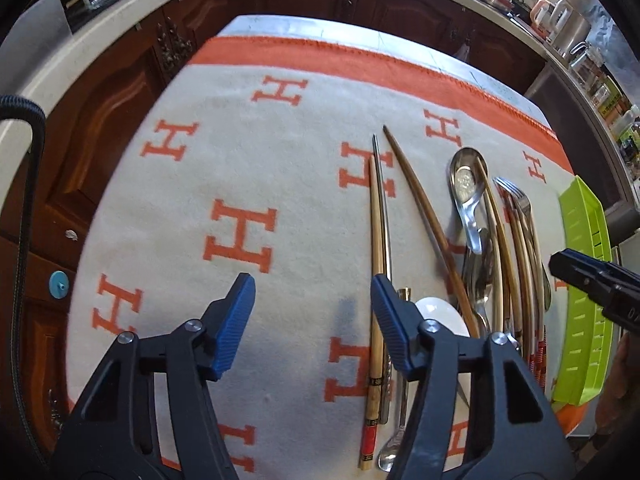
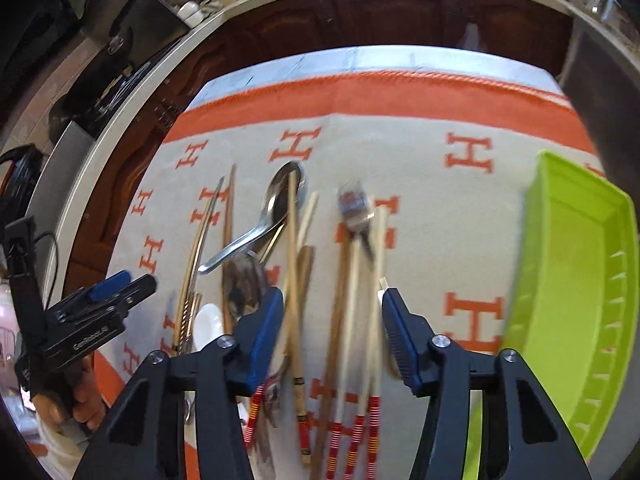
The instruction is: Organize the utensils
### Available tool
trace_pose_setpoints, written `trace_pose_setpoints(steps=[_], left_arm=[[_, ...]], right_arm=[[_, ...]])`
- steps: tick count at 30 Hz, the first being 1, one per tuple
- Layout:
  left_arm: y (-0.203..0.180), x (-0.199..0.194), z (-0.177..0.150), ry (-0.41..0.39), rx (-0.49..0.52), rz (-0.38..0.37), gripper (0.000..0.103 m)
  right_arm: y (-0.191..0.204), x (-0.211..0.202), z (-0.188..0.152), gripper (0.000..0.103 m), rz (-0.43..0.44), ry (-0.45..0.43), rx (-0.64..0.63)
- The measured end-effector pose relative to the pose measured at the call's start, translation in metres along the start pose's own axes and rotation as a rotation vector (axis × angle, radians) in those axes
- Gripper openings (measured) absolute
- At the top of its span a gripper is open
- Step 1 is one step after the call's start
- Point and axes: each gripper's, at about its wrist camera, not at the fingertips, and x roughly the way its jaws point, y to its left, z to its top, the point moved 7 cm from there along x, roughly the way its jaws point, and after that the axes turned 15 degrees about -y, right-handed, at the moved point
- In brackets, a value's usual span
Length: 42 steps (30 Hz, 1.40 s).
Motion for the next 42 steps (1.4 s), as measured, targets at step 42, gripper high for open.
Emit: trace_pose_setpoints(steps=[42], left_arm=[[-0.014, 0.008, -0.030, 0.026, 0.019, -0.101, 0.034]], right_arm=[[0.017, 0.035, -0.052, 0.009, 0.086, 0.083, -0.037]])
